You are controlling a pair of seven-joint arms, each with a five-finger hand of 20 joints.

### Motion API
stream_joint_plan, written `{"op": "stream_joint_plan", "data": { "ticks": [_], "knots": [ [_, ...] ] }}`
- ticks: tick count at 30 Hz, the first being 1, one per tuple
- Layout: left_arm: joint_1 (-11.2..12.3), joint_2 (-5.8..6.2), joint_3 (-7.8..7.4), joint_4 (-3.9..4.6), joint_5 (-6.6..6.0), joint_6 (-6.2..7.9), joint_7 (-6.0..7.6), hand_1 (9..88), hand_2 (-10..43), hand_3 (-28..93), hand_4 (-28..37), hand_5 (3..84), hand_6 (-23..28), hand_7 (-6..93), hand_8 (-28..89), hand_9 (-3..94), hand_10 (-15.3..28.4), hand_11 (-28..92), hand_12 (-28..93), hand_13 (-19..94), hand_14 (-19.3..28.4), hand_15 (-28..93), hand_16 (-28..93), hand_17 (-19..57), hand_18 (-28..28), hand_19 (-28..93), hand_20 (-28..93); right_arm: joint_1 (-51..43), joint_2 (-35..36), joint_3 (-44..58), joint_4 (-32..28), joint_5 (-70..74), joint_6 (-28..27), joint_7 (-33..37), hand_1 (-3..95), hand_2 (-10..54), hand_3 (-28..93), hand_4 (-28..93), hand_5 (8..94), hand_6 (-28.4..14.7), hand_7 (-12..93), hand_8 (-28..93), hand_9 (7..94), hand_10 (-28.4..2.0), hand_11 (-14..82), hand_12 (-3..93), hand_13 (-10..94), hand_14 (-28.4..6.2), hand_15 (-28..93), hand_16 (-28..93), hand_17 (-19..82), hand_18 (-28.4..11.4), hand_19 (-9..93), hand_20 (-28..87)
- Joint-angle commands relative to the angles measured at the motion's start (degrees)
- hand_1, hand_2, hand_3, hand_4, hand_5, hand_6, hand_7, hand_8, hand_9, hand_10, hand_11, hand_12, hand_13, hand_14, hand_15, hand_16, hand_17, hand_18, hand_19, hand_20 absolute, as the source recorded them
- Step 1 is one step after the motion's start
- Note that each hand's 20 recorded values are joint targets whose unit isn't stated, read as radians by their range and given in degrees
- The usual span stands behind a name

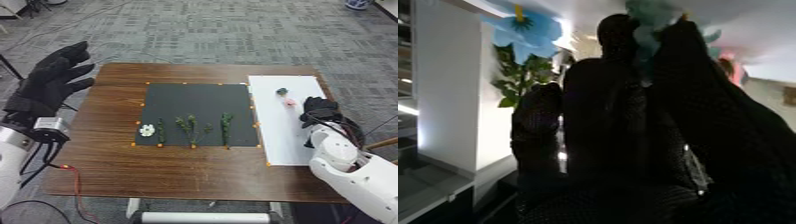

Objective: Arrange flowers

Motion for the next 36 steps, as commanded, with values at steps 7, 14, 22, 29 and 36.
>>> {"op": "stream_joint_plan", "data": {
  "ticks": [7,14,22,29,36],
  "knots": [
    [-0.5,0.81,0.33,0.28,-0.86,0.48,-0.98,25.3,-6.1,66,-28.3,18.7,0.0,18.9,-9,13.3,7.9,16,22,5,11.3,40,-4,-11.8,20.3,38,9,16.3,-4.8,-12.1,-12.0,1.5,11.5,-13.2,51.7,-9.5,82,-28,72.9,3.6,44,-3,83.3,-5.1,20.2,50.7,65,-4.4,65,45,32,-19.3,83,53],
    [-4.7,2.99,3.39,1.70,-0.97,-0.36,-1.47,25.1,-6.2,66,-28.3,18.4,-0.6,19.5,-9,13.2,7.1,16,22,5,11.0,40,-4,-11.7,20.2,38,9,31.3,-19.2,-29.0,-6.0,2.4,9.4,-17.3,51.4,-9.5,83,-28,73.2,3.6,44,-3,83.8,-5.0,19.6,50.6,66,-4.1,65,45,32,-19.1,84,53],
    [-9.3,5.73,6.71,3.22,-0.70,0.47,-0.28,24.7,-6.6,65,-28.3,16.9,-2.4,20.6,-11,13.5,5.1,15,22,7,8.4,38,-4,-10.7,19.7,37,9,41.0,-30.3,-43.7,1.4,4.9,10.6,-15.5,50.8,-9.5,84,-28,73.7,4.0,43,-2,84.7,-4.8,19.2,51.1,66,-4.5,64,45,32,-19.2,84,54],
    [-12.2,6.65,9.37,4.18,-0.83,1.04,0.09,24.7,-6.4,64,-28.3,16.8,-2.8,18.3,-10,14.0,3.9,13,23,10,5.6,34,-2,-8.4,18.7,37,8,44.4,-37.3,-50.5,6.9,6.3,12.2,-12.5,50.8,-9.5,84,-28,74.3,3.9,42,-2,85.0,-4.7,18.8,51.3,66,-4.7,65,45,32,-19.4,84,54],
    [-14.9,7.02,11.72,4.66,-0.78,0.06,0.01,25.2,-5.8,63,-28.3,17.4,-2.1,17.0,-9,14.1,3.9,12,24,10,4.8,33,0,-7.6,18.4,38,9,44.6,-41.4,-52.5,12.2,5.4,12.7,-9.2,51.2,-9.5,83,-28,74.9,3.9,41,-5,84.9,-4.8,18.4,50.0,66,-4.7,65,44,33,-19.3,84,54]
  ]
}}
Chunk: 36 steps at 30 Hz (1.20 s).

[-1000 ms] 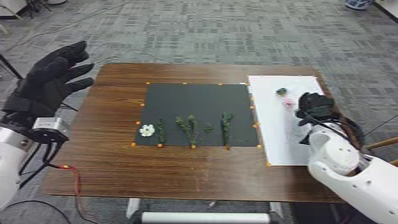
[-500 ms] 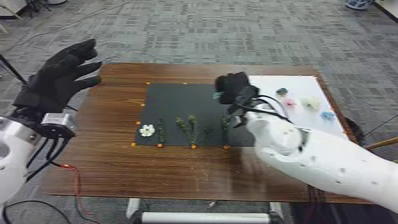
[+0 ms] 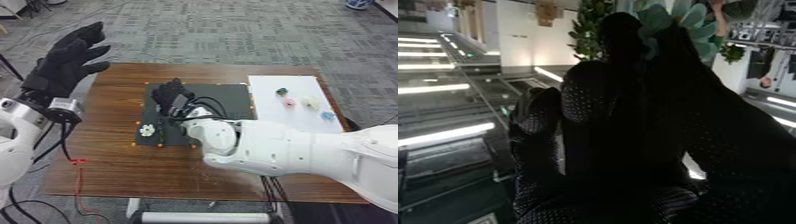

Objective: Arrange flowers

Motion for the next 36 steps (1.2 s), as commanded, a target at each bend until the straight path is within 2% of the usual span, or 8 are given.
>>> {"op": "stream_joint_plan", "data": {
  "ticks": [1,4,13,21,27,32,36],
  "knots": [
    [-3.0,0.44,2.28,0.51,-0.28,-0.56,0.04,25.1,-5.8,63,-28.3,17.3,-2.2,16.8,-9,14.0,3.8,12,24,11,4.1,33,0,-7.2,18.2,38,9,0.0,-5.3,0.0,4.6,-2.0,0.2,2.9,51.2,-9.5,83,-28,74.8,3.8,42,-5,84.8,-4.7,18.4,50.0,67,-4.7,65,44,33,-19.3,84,54],
    [-4.1,0.50,3.08,0.73,-0.28,-0.83,0.12,25.1,-6.0,64,-28.3,17.1,-2.5,16.5,-8,13.9,3.1,12,25,11,3.3,33,-1,-6.8,17.9,38,8,-0.2,-6.5,-0.3,6.6,-2.9,0.0,4.3,51.1,-9.5,83,-28,74.8,3.9,42,-5,85.0,-4.9,18.2,49.5,67,-4.7,65,44,33,-19.5,85,54],
    [-7.0,0.43,5.66,1.65,-0.37,-1.46,0.15,25.8,-5.6,64,-28.3,20.0,0.8,17.1,-8,14.5,8.6,14,23,6,11.8,42,-3,-11.0,21.1,40,8,-0.8,-9.5,-2.4,11.8,-3.7,0.0,6.1,50.9,-9.5,83,-28,73.9,4.8,45,-9,84.6,-4.0,18.3,48.4,66,-4.4,66,44,33,-18.9,85,53],
    [-8.2,0.21,6.62,2.36,-0.54,-1.98,-0.53,26.0,-5.3,65,-28.3,21.1,2.3,18.1,-9,14.7,12.5,17,21,2,17.4,48,-7,-15.1,24.0,41,8,-4.8,-10.4,0.3,12.1,-5.3,-1.8,6.5,50.4,-9.5,82,-28,72.4,5.5,47,-10,84.0,-3.0,18.8,48.3,66,-3.8,67,44,33,-18.6,85,53],
    [-8.8,0.14,7.17,2.59,-0.60,-2.29,-0.81,26.1,-5.1,65,-28.3,21.1,2.4,18.1,-9,14.7,12.8,18,20,2,18.5,49,-8,-16.4,25.2,42,8,-6.4,-10.4,1.9,11.4,-5.9,-4.2,6.6,48.6,-9.5,81,-28,67.0,5.1,48,-12,80.5,-2.6,17.1,46.1,65,-3.5,68,44,33,-18.2,85,53],
    [-8.6,0.02,6.95,2.51,-0.65,-2.31,-0.74,26.0,-5.0,65,-28.3,21.3,2.6,18.6,-9,14.7,13.6,19,20,1,19.6,51,-9,-17.5,26.0,42,8,-6.4,-10.3,1.9,11.2,-5.5,-4.3,6.9,47.8,-9.5,82,-28,62.9,4.4,48,-13,77.2,-3.1,16.4,44.7,63,-3.6,69,44,33,-18.1,85,54],
    [-9.1,0.03,7.35,2.68,-0.58,-2.30,-0.88,26.0,-4.9,65,-28.3,21.4,2.7,19.0,-9,14.8,13.9,19,19,1,20.1,52,-10,-17.8,26.1,42,8,-5.9,-10.4,1.5,11.5,-5.4,-4.1,7.6,46.9,-9.5,82,-28,60.6,3.7,48,-13,74.3,-3.3,16.5,43.7,62,-3.8,70,44,32,-18.1,85,54]
  ]
}}
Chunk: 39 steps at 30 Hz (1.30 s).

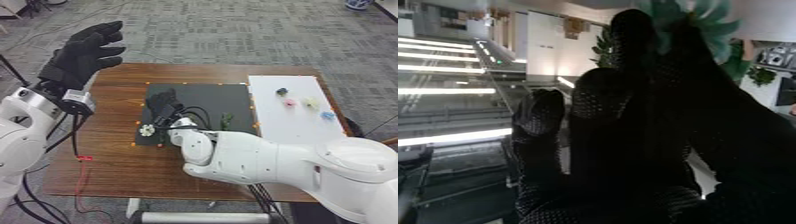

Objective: Arrange flowers

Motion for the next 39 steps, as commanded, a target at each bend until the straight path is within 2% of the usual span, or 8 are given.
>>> {"op": "stream_joint_plan", "data": {
  "ticks": [1,4,8,18,25,34,39],
  "knots": [
    [-0.7,-0.46,0.15,0.29,-0.35,-0.63,-0.52,26.1,-4.8,65,-28.3,21.4,2.7,19.1,-9,14.8,14.0,19,19,1,20.2,52,-10,-17.8,26.1,42,8,0.6,-0.6,0.0,-0.2,-0.8,0.2,1.4,46.9,-9.5,82,-28,59.5,3.3,47,-13,73.2,-3.7,16.1,43.0,62,-3.9,71,44,32,-18.0,85,54],
    [-0.9,-0.49,0.42,0.40,-0.49,-0.40,-0.51,26.1,-4.8,65,-28.3,21.5,2.9,19.2,-9,14.7,14.2,20,19,1,20.4,52,-10,-18.0,26.0,42,8,0.7,-0.8,-0.3,0.4,-0.8,1.5,2.3,46.8,-9.5,81,-28,58.1,2.5,43,-12,70.7,-3.8,15.4,41.8,61,-4.2,72,43,32,-18.1,85,54],
    [-0.6,-0.52,0.13,0.28,-0.50,-0.51,-0.56,26.0,-4.9,66,-28.3,21.7,3.0,19.5,-9,14.8,14.7,20,19,0,20.8,53,-11,-18.0,25.4,41,8,0.5,-0.6,0.6,0.1,-0.9,-0.4,2.8,46.0,-9.5,82,-28,57.3,2.0,39,-11,68.0,-4.5,17.6,39.9,61,-4.5,72,42,32,-18.3,85,54],
    [-0.4,-0.60,-0.15,0.21,-0.44,-0.61,-0.45,25.3,-5.5,67,-28.3,21.0,2.2,20.3,-10,13.9,12.5,21,18,1,17.4,48,-10,-15.8,22.9,37,9,0.3,-0.5,0.7,0.1,-0.7,-1.5,2.8,43.7,-9.5,86,-28,57.9,1.6,33,-14,63.6,-6.5,23.5,33.1,60,-5.5,73,43,32,-18.7,85,54],
    [-0.2,-0.72,-0.31,0.10,-0.39,-0.49,-0.51,25.3,-5.8,68,-28.3,20.4,1.6,20.8,-10,13.6,11.8,21,18,2,16.4,47,-8,-15.0,21.9,36,10,-0.1,-0.4,1.6,0.3,-0.8,-2.4,2.5,43.3,-9.5,87,-28,54.5,0.1,30,-16,58.9,-9.2,28.9,23.7,59,-5.8,72,43,31,-19.2,86,54],
    [0.4,-0.89,-0.87,-0.12,-0.35,-0.41,-0.56,24.9,-5.9,68,-28.3,19.0,0.3,21.6,-10,12.9,9.0,19,19,3,12.6,41,-6,-13.4,20.1,34,11,0.1,0.2,2.0,-0.8,-0.7,-2.9,3.3,43.2,-9.5,88,-28,53.3,-1.4,27,-14,57.6,-10.2,27.0,22.9,58,-6.4,72,43,31,-19.5,86,54],
    [1.5,-1.01,-1.75,-0.44,-0.30,0.03,-0.30,24.6,-6.0,68,-28.3,18.1,-0.6,21.8,-11,12.4,7.3,18,21,4,10.4,37,-3,-12.7,19.3,34,11,0.0,1.2,3.8,-2.5,-0.6,-2.8,3.5,42.3,-9.5,89,-28,52.6,-2.4,24,-13,57.0,-11.2,25.0,23.0,58,-7.4,72,42,31,-20.1,86,54]
  ]
}}
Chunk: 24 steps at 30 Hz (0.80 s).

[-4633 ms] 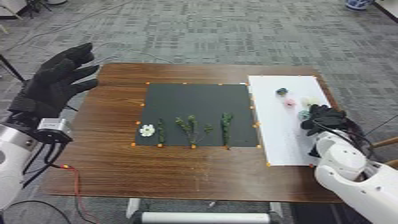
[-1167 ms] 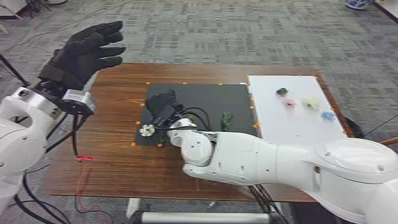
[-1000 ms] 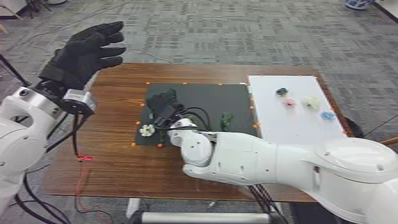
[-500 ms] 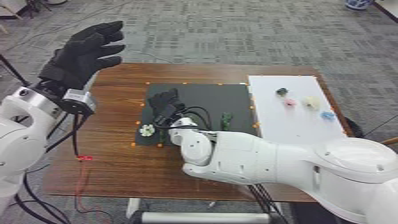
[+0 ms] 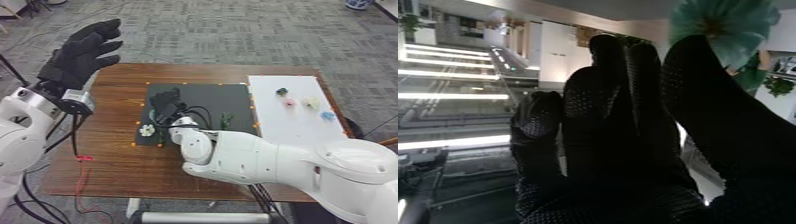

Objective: Arrange flowers

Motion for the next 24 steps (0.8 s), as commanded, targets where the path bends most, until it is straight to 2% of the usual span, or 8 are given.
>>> {"op": "stream_joint_plan", "data": {
  "ticks": [1,7,9,13,15,18,19,24],
  "knots": [
    [1.7,-0.70,-1.64,-0.72,-0.28,0.18,-0.17,24.5,-6.1,68,-28.3,18.0,-0.7,21.7,-11,12.4,7.2,18,21,4,10.3,37,-3,-12.7,19.3,34,11,0.5,1.3,2.5,-2.5,-0.5,0.3,0.8,42.0,-9.5,89,-28,52.5,-2.6,24,-12,56.9,-11.4,24.6,23.2,58,-7.6,72,42,31,-20.1,86,54],
    [2.8,-0.80,-2.50,-1.09,-0.22,0.39,0.09,24.4,-6.0,68,-28.3,17.7,-1.0,21.2,-10,12.4,7.0,16,21,4,9.9,35,-2,-12.5,19.1,34,11,0.4,2.3,2.5,-4.3,-0.5,2.3,-0.7,41.1,-9.5,89,-28,51.6,-2.9,23,-11,56.5,-11.6,24.1,23.4,57,-8.1,73,41,31,-20.4,86,54],
    [3.1,-0.85,-2.71,-1.20,-0.25,0.58,0.12,24.3,-6.1,68,-28.3,17.4,-1.3,21.2,-10,12.3,6.4,16,22,4,9.2,34,-2,-12.2,18.8,34,11,0.0,3.0,3.2,-5.2,-0.2,2.6,-4.3,41.1,-9.5,90,-28,51.3,-2.6,23,-11,56.3,-11.7,24.3,23.6,57,-8.2,73,41,31,-20.4,86,54],
    [3.2,-0.99,-2.78,-1.31,-0.26,0.45,0.11,23.9,-6.6,69,-28.3,17.0,-2.0,21.3,-10,12.3,5.2,15,22,5,7.2,31,-1,-10.4,17.4,33,10,0.3,4.0,3.9,-6.9,-1.8,-2.1,-10.3,47.9,-9.5,87,-28,50.0,-0.8,24,-11,56.0,-10.0,23.5,23.6,57,-6.3,70,45,30,-19.9,86,53],
    [3.2,-0.97,-2.78,-1.35,-0.21,0.56,0.30,23.9,-6.8,69,-28.3,17.0,-2.1,21.3,-10,12.4,5.1,15,23,6,6.9,31,0,-9.6,16.7,31,10,-0.3,4.8,5.8,-7.2,-2.1,-4.6,-15.7,55.2,-8.3,89,-28,47.2,1.6,25,-12,52.4,-7.6,20.0,23.8,55,-5.3,69,46,27,-19.8,90,45],
    [3.7,-0.97,-3.32,-1.52,-0.16,0.87,0.33,24.0,-7.1,69,-28.3,17.0,-2.2,21.9,-10,12.4,4.6,15,23,6,6.1,30,1,-7.9,15.6,28,10,-3.5,5.8,11.4,-7.1,-2.4,-8.7,-25.8,60.6,-0.8,89,-28,43.4,4.5,21,-11,44.3,-1.3,8.0,21.1,49,-7.5,73,43,17,-19.3,93,40],
    [3.8,-0.95,-3.34,-1.52,-0.19,1.01,0.58,24.0,-7.3,69,-28.3,17.1,-2.2,22.1,-11,12.5,4.8,15,23,6,6.3,31,1,-7.8,15.5,28,10,-2.6,5.7,10.0,-7.0,-1.3,-7.9,-25.2,60.5,-0.1,90,-28,42.8,5.2,20,-11,43.5,-0.1,6.1,19.8,48,-7.8,74,41,16,-19.2,93,39],
    [3.8,-1.13,-3.36,-1.46,-0.28,0.87,0.37,24.1,-7.4,70,-28.3,17.4,-1.9,22.8,-11,12.7,4.9,17,23,7,6.0,31,0,-6.6,15.0,26,11,-4.2,5.6,11.9,-6.6,-3.2,-11.4,-27.8,58.7,2.0,91,-28,40.2,6.2,22,-12,42.0,0.9,5.2,17.1,47,-8.5,78,39,16,-19.8,93,40]
  ]
}}
